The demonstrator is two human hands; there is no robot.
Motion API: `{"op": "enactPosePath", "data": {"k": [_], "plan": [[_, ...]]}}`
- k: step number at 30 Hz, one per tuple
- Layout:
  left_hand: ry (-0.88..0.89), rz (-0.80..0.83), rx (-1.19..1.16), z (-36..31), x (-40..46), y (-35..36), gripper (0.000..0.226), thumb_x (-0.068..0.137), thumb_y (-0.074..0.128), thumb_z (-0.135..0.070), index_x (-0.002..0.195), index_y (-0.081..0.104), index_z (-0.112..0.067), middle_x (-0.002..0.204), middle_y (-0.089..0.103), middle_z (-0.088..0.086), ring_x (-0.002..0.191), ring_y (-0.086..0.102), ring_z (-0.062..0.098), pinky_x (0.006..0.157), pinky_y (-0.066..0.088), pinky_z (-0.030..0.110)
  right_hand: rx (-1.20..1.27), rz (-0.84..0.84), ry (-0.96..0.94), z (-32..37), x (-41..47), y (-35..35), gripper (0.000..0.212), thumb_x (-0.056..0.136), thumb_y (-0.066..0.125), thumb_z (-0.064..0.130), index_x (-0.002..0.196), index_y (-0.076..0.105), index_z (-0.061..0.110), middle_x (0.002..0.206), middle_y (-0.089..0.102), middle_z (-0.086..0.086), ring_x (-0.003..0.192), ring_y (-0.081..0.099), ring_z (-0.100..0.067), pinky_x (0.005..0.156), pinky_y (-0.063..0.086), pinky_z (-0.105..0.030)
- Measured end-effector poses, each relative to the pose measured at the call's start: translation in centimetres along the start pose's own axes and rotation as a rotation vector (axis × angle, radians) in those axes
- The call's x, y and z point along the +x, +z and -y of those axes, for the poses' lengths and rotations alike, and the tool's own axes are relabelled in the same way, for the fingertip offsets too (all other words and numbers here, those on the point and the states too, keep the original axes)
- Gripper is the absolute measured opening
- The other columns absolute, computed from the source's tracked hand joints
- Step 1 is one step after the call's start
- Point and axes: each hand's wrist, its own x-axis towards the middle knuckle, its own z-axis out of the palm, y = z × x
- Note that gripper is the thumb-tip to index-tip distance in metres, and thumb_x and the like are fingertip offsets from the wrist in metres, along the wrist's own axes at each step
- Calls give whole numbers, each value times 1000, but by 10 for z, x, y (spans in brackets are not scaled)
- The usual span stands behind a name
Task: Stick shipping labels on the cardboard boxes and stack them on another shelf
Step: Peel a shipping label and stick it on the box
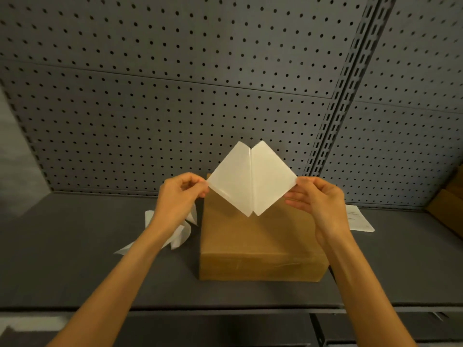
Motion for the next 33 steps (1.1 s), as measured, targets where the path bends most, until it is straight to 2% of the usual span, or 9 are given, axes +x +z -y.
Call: {"op": "enactPosePath", "data": {"k": [3, 9, 15, 20, 24, 26, 29, 33], "plan": [[-23, -62, 7, 5, 3, -17, 16, 88, 60, -9, 76, 68, -16, 77, 69, 4, 72, 63, 13, 71, 48, 20, 8, -11, -7, 2, 2, 3, 12, 92, 57, 10, 87, 67, 8, 82, 72, -10, 68, 71, -17, 60, 58, -22], [-55, -190, 94, 22, 1, -52, 18, 86, 59, -8, 72, 67, -15, 74, 68, 5, 71, 62, 16, 69, 51, 25, -23, 8, -46, -1, 3, 18, 13, 93, 56, 10, 86, 66, 12, 80, 71, -6, 64, 69, -11, 59, 58, -21], [-164, -220, 229, 51, -5, -74, 17, 84, 60, -10, 69, 67, -13, 72, 69, 5, 76, 65, 23, 75, 53, 36, -57, 17, -77, -6, 1, 32, 14, 94, 56, 11, 84, 65, 16, 79, 70, -2, 65, 68, -9, 59, 57, -18], [-178, -203, 358, 66, -11, -78, 17, 83, 60, -8, 67, 66, -11, 69, 68, 1, 75, 66, 24, 65, 48, 28, -88, 2, -103, -11, 0, 37, 15, 93, 56, 10, 82, 64, 15, 79, 69, -4, 61, 67, -5, 57, 56, -17], [-177, -182, 442, 74, -12, -78, 17, 86, 61, -15, 73, 67, -6, 72, 69, 9, 75, 65, 28, 66, 50, 36, -128, 7, -101, -15, 0, 41, 14, 93, 57, 12, 82, 64, 18, 82, 70, -6, 69, 69, -13, 63, 59, -24], [-175, -168, 475, 77, -11, -78, 19, 87, 64, -22, 72, 68, -10, 73, 69, 4, 72, 64, 21, 63, 47, 31, -126, 11, -86, -17, 0, 42, 12, 93, 57, 13, 84, 65, 16, 81, 70, -8, 71, 70, -18, 68, 59, -30], [-162, -145, 527, 79, -10, -75, 19, 85, 67, -22, 67, 65, -16, 67, 64, -6, 63, 58, 9, 56, 40, 21, -121, 16, -78, -19, -1, 41, 14, 93, 57, 14, 82, 66, 16, 79, 71, -7, 71, 70, -17, 69, 58, -30], [-174, -121, 595, 82, -7, -73, 17, 80, 73, -25, 70, 63, -16, 71, 65, -2, 65, 58, 13, 54, 36, 18, -141, 15, -80, -22, -1, 39, 13, 92, 58, 14, 82, 66, 17, 83, 71, -6, 72, 70, -16, 67, 59, -30]]}}
